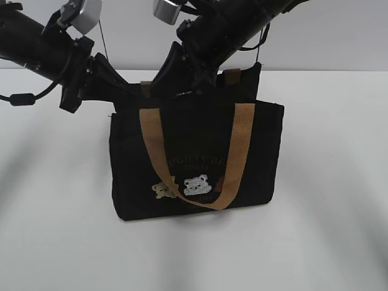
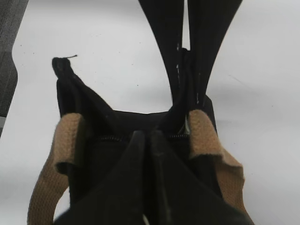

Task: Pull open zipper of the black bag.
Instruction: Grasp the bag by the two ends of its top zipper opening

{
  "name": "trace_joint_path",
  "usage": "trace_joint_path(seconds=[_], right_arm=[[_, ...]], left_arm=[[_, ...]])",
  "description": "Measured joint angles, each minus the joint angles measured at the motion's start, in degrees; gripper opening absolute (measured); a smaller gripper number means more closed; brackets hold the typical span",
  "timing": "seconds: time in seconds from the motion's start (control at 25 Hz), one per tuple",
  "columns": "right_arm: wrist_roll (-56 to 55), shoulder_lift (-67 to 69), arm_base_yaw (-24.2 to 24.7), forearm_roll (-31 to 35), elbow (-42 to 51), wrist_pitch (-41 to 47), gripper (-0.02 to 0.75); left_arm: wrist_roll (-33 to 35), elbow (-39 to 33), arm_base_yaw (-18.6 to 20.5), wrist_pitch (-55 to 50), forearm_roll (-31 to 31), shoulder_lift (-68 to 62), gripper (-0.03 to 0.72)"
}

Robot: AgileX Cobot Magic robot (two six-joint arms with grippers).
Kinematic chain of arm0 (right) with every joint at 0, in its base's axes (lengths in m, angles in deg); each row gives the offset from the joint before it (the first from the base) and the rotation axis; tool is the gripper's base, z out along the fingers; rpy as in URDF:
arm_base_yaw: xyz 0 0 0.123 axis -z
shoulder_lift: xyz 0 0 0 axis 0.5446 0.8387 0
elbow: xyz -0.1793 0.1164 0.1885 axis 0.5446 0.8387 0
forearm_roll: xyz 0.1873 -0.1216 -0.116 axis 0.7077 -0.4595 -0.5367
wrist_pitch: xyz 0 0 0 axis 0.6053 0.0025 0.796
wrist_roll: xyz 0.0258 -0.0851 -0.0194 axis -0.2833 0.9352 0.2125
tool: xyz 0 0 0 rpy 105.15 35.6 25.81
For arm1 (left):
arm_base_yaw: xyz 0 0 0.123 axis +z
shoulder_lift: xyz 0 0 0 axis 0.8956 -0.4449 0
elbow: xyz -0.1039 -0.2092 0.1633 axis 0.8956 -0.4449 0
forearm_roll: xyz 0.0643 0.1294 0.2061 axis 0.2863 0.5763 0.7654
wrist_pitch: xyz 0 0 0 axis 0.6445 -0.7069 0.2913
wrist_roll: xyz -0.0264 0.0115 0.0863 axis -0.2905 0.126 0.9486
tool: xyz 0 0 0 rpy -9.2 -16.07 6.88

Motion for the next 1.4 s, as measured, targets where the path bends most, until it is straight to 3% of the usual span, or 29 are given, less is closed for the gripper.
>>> trace_joint_path(seconds=[0.48, 0.56, 0.76, 0.84, 1.4], right_arm=[[-3.05, -2.18, 2.54, -2.61, 0.00, 1.61, -0.015], [-3.09, -2.29, 2.54, -1.62, 0.00, 2.22, 0.018], [-3.02, -2.36, 2.47, 0.83, 0.00, 3.21, 0.241], [-2.55, -2.36, 2.47, 1.01, 0.00, 4.04, 0.286], [1.45, -1.24, 2.41, 0.91, 0.00, 1.99, 0.313]], left_arm=[[0.00, 0.00, 0.00, -0.56, -0.50, 0.00, 0.034], [0.00, 0.00, 0.00, -0.56, -0.50, 0.00, 0.034], [0.00, 0.00, 0.00, -0.61, -0.50, 0.00, 0.034], [0.00, 0.00, 0.00, -0.61, -0.50, 0.00, 0.034], [0.00, 0.00, 0.00, -0.67, -0.50, 0.00, 0.034]])
